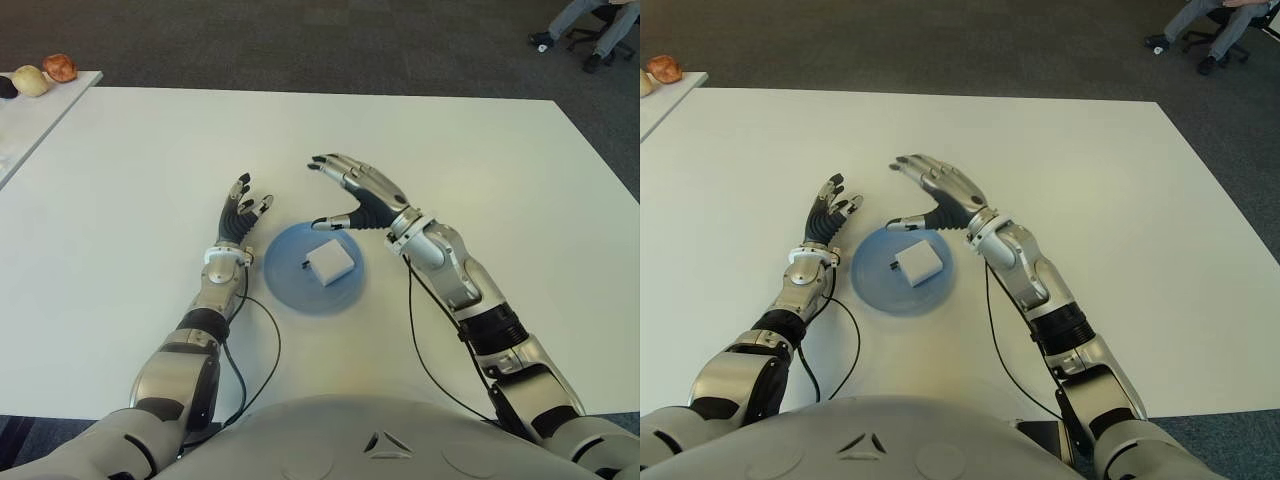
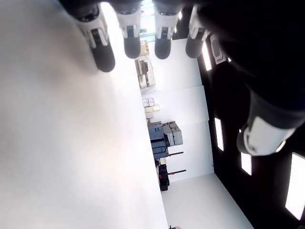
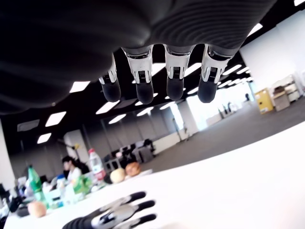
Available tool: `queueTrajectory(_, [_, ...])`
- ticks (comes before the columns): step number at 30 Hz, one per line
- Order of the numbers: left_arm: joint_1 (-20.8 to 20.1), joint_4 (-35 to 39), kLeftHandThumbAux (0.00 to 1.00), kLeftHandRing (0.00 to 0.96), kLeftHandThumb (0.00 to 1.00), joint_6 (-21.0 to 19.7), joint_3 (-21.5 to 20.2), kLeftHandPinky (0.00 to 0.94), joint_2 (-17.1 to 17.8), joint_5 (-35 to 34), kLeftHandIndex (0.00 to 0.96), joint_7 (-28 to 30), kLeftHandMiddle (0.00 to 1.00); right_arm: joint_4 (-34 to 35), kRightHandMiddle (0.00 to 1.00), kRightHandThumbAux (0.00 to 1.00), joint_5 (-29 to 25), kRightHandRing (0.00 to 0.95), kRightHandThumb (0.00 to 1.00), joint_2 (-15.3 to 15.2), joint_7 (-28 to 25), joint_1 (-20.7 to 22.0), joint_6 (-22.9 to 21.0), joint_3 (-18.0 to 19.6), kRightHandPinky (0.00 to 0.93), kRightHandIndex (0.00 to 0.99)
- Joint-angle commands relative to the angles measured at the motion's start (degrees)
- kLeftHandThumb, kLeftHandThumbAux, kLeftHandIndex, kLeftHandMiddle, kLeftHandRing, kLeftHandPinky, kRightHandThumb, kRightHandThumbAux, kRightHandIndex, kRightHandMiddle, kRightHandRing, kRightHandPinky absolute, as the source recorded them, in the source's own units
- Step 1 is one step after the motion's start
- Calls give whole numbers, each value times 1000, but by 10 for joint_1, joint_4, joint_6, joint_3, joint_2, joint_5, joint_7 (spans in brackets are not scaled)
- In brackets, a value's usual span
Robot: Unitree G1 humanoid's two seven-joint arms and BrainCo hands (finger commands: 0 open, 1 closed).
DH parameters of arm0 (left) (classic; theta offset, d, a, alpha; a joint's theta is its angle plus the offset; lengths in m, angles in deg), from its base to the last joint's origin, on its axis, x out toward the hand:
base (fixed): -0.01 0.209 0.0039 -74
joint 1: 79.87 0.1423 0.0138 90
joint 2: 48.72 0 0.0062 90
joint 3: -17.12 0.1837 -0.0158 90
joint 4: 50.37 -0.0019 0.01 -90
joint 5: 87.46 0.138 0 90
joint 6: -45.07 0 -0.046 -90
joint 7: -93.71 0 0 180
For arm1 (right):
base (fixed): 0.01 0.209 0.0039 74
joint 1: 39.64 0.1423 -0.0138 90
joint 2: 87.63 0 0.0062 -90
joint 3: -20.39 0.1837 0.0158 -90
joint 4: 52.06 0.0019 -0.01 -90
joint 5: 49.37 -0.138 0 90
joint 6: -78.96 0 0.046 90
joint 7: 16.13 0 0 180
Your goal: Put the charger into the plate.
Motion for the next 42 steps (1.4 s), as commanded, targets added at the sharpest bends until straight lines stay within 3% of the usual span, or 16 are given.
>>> queueTrajectory(1, [43,-38,572,4,0,-53,13,3,-13,12,6,17,16,-66,0,240,-56,0,224,32,35,51,-28,54,0,0])
queueTrajectory(4, [42,-40,570,4,0,-51,14,5,-12,12,3,21,15,-93,0,290,-94,0,214,46,45,69,-32,80,0,0])
queueTrajectory(10, [41,-41,573,0,0,-58,13,2,-11,10,0,25,8,-113,0,418,-198,0,178,68,37,51,-24,138,0,0])
queueTrajectory(18, [43,-37,577,0,0,-55,15,0,-7,14,0,22,5,-203,0,626,-283,0,150,101,63,10,77,182,0,0])
queueTrajectory(23, [45,-36,585,0,0,-51,17,0,-5,17,0,22,7,-257,0,750,-303,0,101,120,77,21,118,194,0,0])
queueTrajectory(32, [49,-32,594,0,0,-41,20,0,-2,16,0,26,8,-398,18,837,-334,0,30,139,64,55,187,211,13,26])
queueTrajectory(37, [53,-29,585,0,0,-35,22,0,0,17,0,25,8,-511,49,840,-371,11,16,151,24,74,224,236,27,43])
queueTrajectory(42, [57,-22,577,1,0,-35,27,3,1,19,0,21,8,-563,74,846,-392,28,27,156,-12,75,231,251,46,63])
